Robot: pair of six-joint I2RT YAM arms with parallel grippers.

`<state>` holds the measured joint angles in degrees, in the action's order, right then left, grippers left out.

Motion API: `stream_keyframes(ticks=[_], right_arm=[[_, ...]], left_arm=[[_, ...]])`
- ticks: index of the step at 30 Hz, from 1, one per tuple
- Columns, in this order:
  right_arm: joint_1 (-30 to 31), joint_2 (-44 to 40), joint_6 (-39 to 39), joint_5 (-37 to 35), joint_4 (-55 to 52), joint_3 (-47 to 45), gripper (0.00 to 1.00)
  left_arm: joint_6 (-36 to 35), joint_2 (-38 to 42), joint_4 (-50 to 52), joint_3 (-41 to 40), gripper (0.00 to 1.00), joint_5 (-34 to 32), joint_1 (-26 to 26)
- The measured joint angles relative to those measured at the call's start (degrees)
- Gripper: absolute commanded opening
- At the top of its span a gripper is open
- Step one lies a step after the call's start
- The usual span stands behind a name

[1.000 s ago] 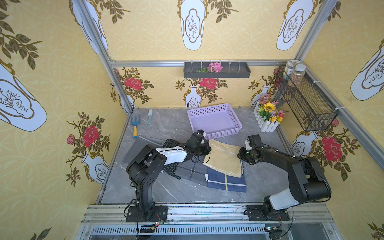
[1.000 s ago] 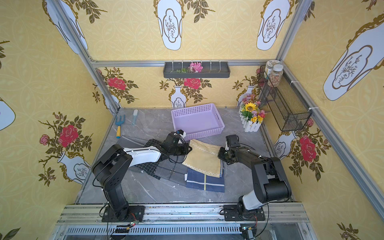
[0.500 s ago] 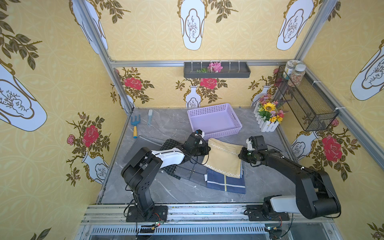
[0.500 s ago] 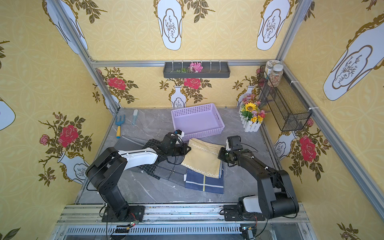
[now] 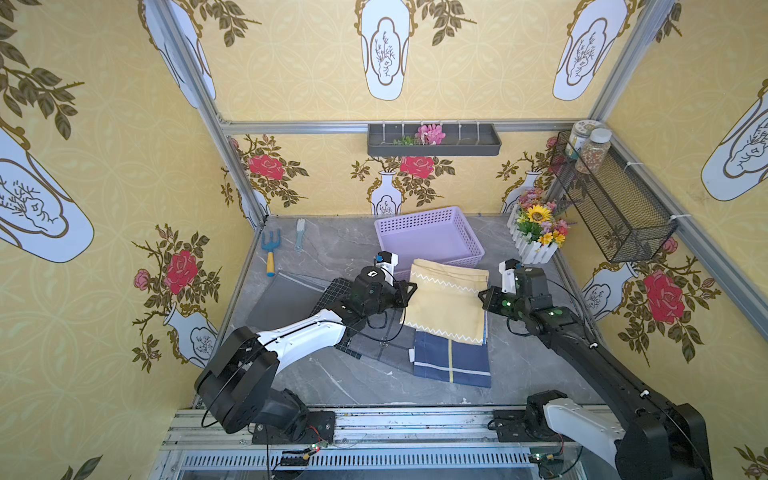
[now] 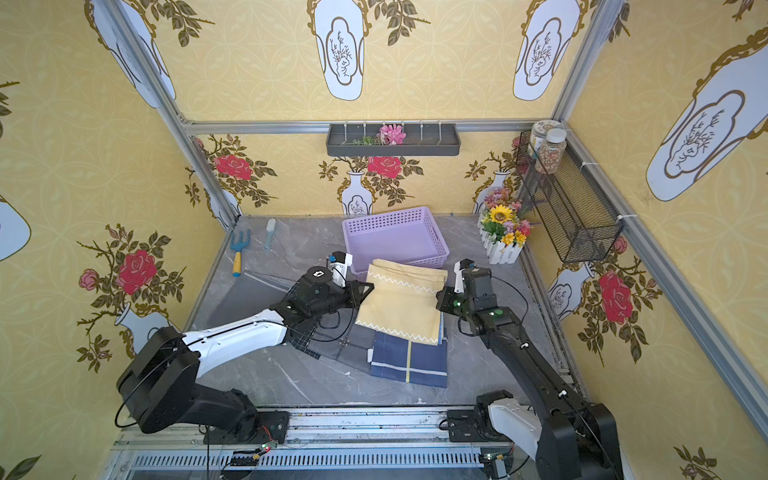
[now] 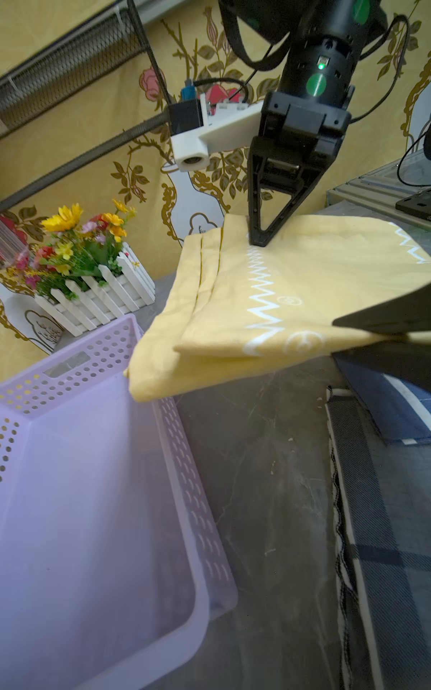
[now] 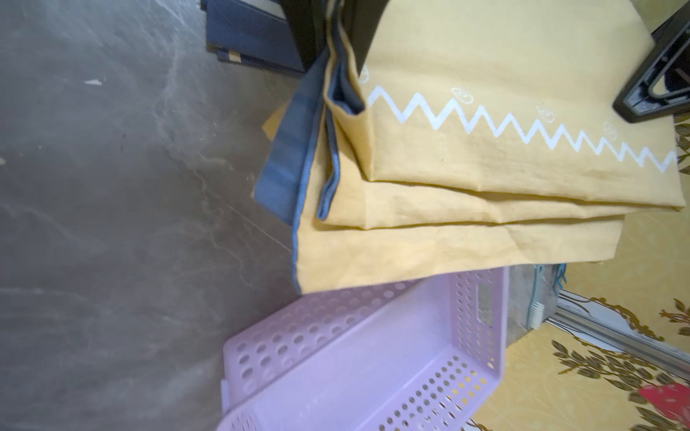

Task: Put the folded pillowcase in the basket
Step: Place the pillowcase in the basket.

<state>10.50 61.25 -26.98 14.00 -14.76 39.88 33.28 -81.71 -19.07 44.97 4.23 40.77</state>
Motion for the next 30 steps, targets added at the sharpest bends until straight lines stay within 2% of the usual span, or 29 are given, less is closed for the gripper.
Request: stream_keyframes(ticks=[8, 19, 30], right_arm=[[0.1, 9.7, 2.8, 0.7, 2.4, 10.9, 0.00], [-0.1, 30.4, 8.0, 1.2, 7.5, 29.2, 0.00], [-0.4, 44.1, 12.3, 1.5, 13.0, 42.5, 0.00]], left_arm=[[-1.5, -2.0, -1.4, 3.7, 0.00, -1.9, -3.8], [-3.1, -10.8, -7.6, 11.2, 0.00, -2.6, -9.0], [-3.5, -21.0, -12.2, 17.9, 0.00, -2.9, -12.6]])
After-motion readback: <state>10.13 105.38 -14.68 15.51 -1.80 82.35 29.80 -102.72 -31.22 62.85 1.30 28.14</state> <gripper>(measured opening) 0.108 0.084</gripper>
